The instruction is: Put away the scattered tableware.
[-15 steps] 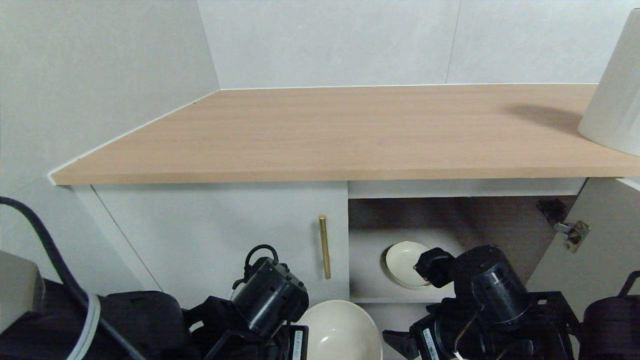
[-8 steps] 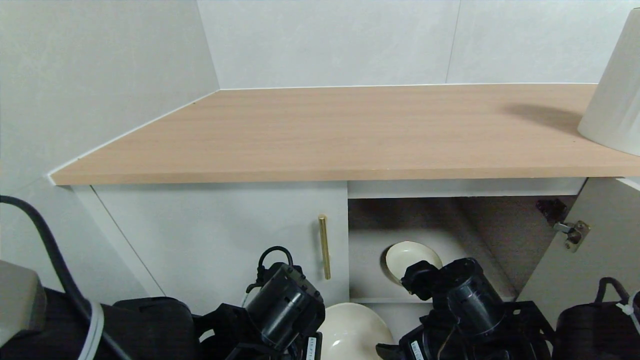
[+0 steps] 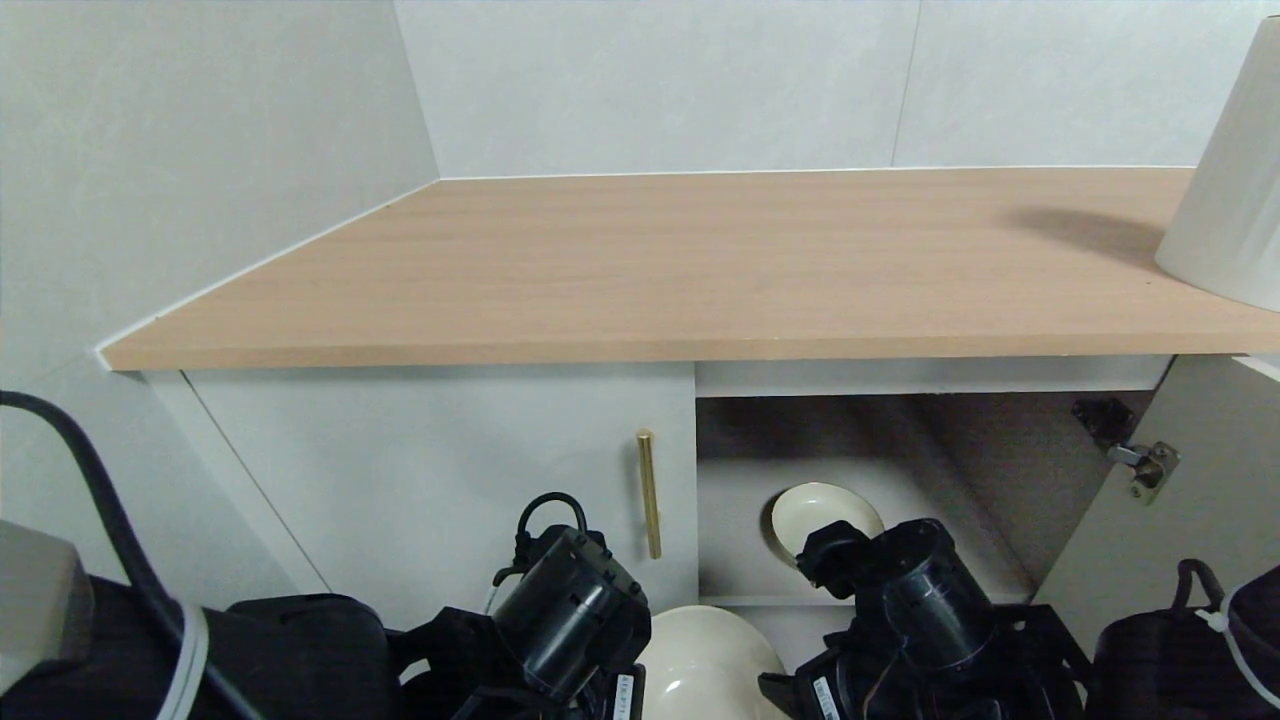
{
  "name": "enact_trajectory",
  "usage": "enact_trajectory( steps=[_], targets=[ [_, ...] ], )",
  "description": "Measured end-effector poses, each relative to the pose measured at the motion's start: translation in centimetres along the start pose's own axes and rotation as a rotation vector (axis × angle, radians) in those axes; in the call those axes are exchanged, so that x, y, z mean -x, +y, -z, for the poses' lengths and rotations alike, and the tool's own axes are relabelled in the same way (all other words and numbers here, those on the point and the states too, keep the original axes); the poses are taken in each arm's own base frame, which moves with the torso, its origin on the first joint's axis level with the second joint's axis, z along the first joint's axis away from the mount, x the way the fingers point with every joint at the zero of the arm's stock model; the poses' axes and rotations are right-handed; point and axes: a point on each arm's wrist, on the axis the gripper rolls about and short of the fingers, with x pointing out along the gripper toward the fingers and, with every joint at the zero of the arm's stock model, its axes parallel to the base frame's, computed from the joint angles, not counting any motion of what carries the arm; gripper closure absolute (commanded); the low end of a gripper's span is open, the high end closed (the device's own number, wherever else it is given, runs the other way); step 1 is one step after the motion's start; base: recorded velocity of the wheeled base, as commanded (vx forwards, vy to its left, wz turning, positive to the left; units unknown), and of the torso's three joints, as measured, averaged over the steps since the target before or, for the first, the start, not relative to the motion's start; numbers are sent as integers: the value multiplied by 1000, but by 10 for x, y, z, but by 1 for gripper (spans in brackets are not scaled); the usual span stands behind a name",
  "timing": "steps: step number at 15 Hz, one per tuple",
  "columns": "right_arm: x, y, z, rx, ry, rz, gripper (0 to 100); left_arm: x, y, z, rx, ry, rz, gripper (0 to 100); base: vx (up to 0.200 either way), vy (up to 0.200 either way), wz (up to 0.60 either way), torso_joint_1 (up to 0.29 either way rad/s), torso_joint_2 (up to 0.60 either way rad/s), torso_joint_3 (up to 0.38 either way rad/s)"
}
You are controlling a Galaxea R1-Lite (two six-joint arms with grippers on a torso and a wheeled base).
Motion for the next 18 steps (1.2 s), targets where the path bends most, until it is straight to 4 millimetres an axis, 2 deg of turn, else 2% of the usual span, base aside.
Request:
enact_trajectory(
  steps=[8, 9, 18],
  targets=[
    [-2, 0, 1, 1, 5, 0, 100, -2, 0, 0, 1, 2, -1, 100, 0, 0, 0, 0, 0, 0],
    [-3, 0, 1, 2, 8, 1, 100, -2, 0, 1, 0, 3, -2, 0, 0, 0, 0, 0, 0, 0],
    [-8, -2, 4, 7, 22, 33, 100, -2, 0, 1, -4, 4, -8, 0, 0, 0, 0, 0, 0, 0]
  ],
)
